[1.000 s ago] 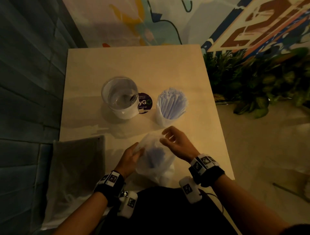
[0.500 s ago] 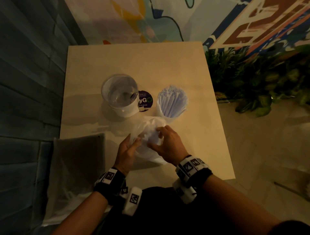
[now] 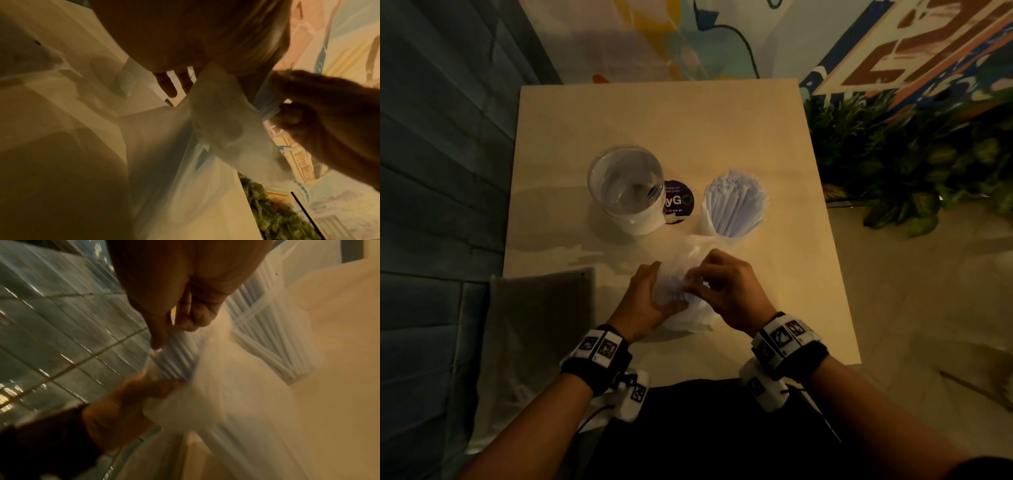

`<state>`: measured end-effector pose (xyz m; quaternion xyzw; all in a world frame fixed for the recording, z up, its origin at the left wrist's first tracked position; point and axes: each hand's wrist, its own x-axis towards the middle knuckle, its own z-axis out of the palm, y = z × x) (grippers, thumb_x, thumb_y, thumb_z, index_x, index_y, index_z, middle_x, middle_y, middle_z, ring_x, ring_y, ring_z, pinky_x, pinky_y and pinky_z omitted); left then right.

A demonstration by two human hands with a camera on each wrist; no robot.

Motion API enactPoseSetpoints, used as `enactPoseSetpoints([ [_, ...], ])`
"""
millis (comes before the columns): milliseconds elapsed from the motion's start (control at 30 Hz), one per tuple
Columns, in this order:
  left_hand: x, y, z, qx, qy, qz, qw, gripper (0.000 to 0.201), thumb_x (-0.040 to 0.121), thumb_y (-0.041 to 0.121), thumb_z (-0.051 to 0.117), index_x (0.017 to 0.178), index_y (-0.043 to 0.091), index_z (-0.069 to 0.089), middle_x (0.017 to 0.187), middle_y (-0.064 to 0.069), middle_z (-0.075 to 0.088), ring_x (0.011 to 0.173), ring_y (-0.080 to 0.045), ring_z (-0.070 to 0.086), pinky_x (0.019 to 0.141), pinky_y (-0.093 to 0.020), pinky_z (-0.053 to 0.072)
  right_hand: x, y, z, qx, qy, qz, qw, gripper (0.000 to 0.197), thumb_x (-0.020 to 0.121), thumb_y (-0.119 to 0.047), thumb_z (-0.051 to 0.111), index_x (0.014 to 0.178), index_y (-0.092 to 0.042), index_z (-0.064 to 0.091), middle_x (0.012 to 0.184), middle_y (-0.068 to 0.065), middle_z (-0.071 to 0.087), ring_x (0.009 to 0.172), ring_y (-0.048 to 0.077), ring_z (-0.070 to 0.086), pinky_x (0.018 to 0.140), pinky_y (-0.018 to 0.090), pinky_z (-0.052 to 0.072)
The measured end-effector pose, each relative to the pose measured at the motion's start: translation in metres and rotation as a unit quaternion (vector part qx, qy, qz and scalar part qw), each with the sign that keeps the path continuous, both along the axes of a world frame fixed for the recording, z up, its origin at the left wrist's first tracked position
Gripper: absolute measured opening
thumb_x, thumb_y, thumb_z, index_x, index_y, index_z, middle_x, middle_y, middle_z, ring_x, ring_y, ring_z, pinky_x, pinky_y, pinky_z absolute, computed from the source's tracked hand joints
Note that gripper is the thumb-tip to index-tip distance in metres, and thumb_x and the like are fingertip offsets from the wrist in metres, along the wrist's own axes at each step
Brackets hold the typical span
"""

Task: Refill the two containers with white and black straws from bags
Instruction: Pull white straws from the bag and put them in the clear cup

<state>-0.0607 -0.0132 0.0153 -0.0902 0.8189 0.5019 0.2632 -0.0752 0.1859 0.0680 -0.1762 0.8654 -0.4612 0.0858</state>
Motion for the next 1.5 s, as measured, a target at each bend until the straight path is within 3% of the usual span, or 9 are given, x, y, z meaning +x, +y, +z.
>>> enactPoseSetpoints([
  [167, -0.003, 0.009, 0.002, -0.031, 0.043, -0.026, 0.998, 0.070, 0.065, 0.070, 0.069, 0.117, 0.026, 0.056, 0.114, 0.007, 0.060, 0.104, -0.013, 0.057, 0.089, -0.032, 0.045, -0.005, 0.001, 0.024, -0.101, -0.028, -0.052, 0.993, 0.024, 0.084, -0.025, 0.080, 0.103, -0.014, 0.071, 0.092, -0.003, 0.056, 0.072, 0.009, 0.057, 0.065, 0.025, 0.052],
  [300, 0.005, 0.013, 0.004, 0.056, -0.011, 0.057, 0.997, 0.059, 0.079, 0.037, 0.077, 0.130, 0.028, 0.050, 0.120, 0.009, 0.055, 0.110, -0.011, 0.053, 0.090, -0.026, 0.041, -0.004, 0.002, 0.010, -0.036, -0.106, -0.025, 0.993, 0.058, 0.076, -0.035, 0.085, 0.125, -0.022, 0.056, 0.111, -0.003, 0.056, 0.076, 0.009, 0.060, 0.069, 0.022, 0.055],
  [500, 0.009, 0.018, 0.005, 0.059, -0.008, 0.065, 0.996, 0.050, 0.084, 0.024, 0.074, 0.130, 0.017, 0.054, 0.115, 0.009, 0.061, 0.105, -0.007, 0.057, 0.100, -0.033, 0.043, -0.012, -0.005, -0.008, 0.033, -0.067, 0.011, 0.997, 0.016, 0.091, -0.026, 0.072, 0.099, -0.013, 0.071, 0.097, 0.002, 0.060, 0.079, 0.012, 0.051, 0.073, 0.025, 0.046],
  [633, 0.007, 0.017, 0.006, 0.065, -0.006, 0.062, 0.996, 0.048, 0.079, 0.032, 0.078, 0.122, 0.025, 0.057, 0.114, 0.011, 0.061, 0.105, -0.005, 0.057, 0.097, -0.028, 0.044, -0.015, -0.005, 0.002, -0.013, -0.028, -0.028, 0.999, 0.015, 0.093, -0.024, 0.069, 0.089, -0.010, 0.067, 0.085, -0.002, 0.061, 0.073, 0.003, 0.051, 0.069, 0.019, 0.046],
  [867, 0.004, 0.028, 0.013, 0.056, -0.025, 0.007, 0.998, 0.055, 0.078, 0.031, 0.079, 0.119, 0.033, 0.042, 0.105, 0.027, 0.045, 0.095, 0.008, 0.044, 0.073, -0.008, 0.033, -0.027, -0.004, 0.025, -0.091, -0.056, -0.115, 0.988, 0.010, 0.094, -0.026, 0.068, 0.087, -0.020, 0.062, 0.078, -0.012, 0.057, 0.067, 0.002, 0.051, 0.061, 0.013, 0.040],
  [1100, 0.002, 0.037, 0.015, 0.085, 0.006, 0.024, 0.996, 0.040, 0.064, 0.056, 0.079, 0.093, 0.036, 0.060, 0.099, -0.001, 0.067, 0.090, -0.016, 0.064, 0.076, -0.035, 0.054, -0.026, -0.011, 0.033, -0.127, -0.036, -0.064, 0.989, 0.022, 0.087, -0.029, 0.076, 0.096, -0.013, 0.063, 0.092, 0.002, 0.063, 0.071, 0.017, 0.060, 0.063, 0.033, 0.052],
  [1200, -0.002, 0.034, 0.013, 0.049, 0.007, 0.044, 0.998, 0.025, 0.080, 0.042, 0.077, 0.095, 0.028, 0.063, 0.096, 0.004, 0.068, 0.089, -0.013, 0.064, 0.077, -0.031, 0.052, -0.024, -0.001, 0.028, -0.133, -0.073, -0.097, 0.984, 0.055, 0.079, -0.040, 0.080, 0.123, -0.020, 0.054, 0.112, -0.001, 0.058, 0.065, 0.010, 0.055, 0.058, 0.022, 0.048],
  [1333, 0.001, 0.031, 0.013, 0.027, 0.023, 0.030, 0.999, 0.040, 0.070, 0.052, 0.070, 0.100, 0.025, 0.063, 0.101, 0.005, 0.067, 0.092, -0.013, 0.062, 0.082, -0.028, 0.050, -0.014, 0.007, 0.009, 0.031, -0.010, -0.075, 0.997, 0.072, 0.075, -0.065, 0.073, 0.130, -0.023, 0.053, 0.128, -0.005, 0.050, 0.101, 0.008, 0.052, 0.085, 0.017, 0.047],
  [1500, 0.003, 0.044, 0.021, 0.031, 0.103, -0.030, 0.994, 0.028, 0.095, 0.018, 0.039, 0.109, 0.007, 0.061, 0.098, -0.015, 0.068, 0.083, -0.015, 0.066, 0.074, -0.014, 0.053, -0.006, -0.018, -0.012, 0.158, -0.003, -0.024, 0.987, 0.050, 0.086, -0.069, 0.056, 0.112, -0.027, 0.065, 0.128, -0.005, 0.055, 0.122, 0.018, 0.044, 0.104, 0.039, 0.037],
])
